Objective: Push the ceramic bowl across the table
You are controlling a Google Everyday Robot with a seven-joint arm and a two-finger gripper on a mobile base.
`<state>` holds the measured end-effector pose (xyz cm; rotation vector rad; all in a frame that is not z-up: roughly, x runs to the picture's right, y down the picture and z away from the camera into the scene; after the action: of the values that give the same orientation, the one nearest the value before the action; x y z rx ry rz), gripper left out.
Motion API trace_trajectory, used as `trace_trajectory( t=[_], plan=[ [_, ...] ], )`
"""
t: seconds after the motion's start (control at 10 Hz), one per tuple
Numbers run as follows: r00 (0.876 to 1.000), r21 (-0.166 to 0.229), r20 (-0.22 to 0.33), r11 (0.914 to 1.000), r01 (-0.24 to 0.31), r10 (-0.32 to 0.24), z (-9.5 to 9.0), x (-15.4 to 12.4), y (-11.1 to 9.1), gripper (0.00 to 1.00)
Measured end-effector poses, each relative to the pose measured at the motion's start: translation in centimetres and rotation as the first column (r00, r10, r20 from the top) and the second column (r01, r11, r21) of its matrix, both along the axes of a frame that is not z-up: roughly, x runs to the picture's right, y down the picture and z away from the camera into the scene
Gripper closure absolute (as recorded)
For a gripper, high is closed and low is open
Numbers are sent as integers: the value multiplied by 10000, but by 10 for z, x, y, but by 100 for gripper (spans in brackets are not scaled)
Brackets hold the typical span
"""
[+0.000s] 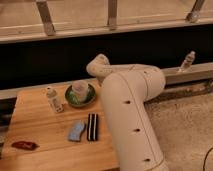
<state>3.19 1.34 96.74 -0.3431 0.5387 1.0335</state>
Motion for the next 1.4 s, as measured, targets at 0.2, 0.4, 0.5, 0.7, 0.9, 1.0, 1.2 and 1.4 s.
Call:
trace_trajectory(
  t=[0.2, 0.4, 0.5, 0.7, 0.9, 1.0, 1.2, 1.4],
  plan=[
    [9985, -88, 531, 9998, 158, -153, 2, -23, 1, 20],
    [9923, -285, 1234, 9996, -61, 96, 1, -41, 2, 20],
    [9834, -512, 1762, 9981, -339, 424, -2, -45, 2, 20],
    [9581, -858, 2746, 9945, -595, 810, -12, -61, 4, 20],
    [9375, -953, 3398, 9944, -457, 756, -20, -84, 7, 20],
    [9279, -974, 3669, 9947, -319, 657, -24, -95, 10, 20],
    [9181, -1015, 3937, 9948, -58, 455, -25, -105, 16, 20],
    [9094, -1065, 4147, 9942, 127, 328, -26, -115, 20, 20]
  ],
)
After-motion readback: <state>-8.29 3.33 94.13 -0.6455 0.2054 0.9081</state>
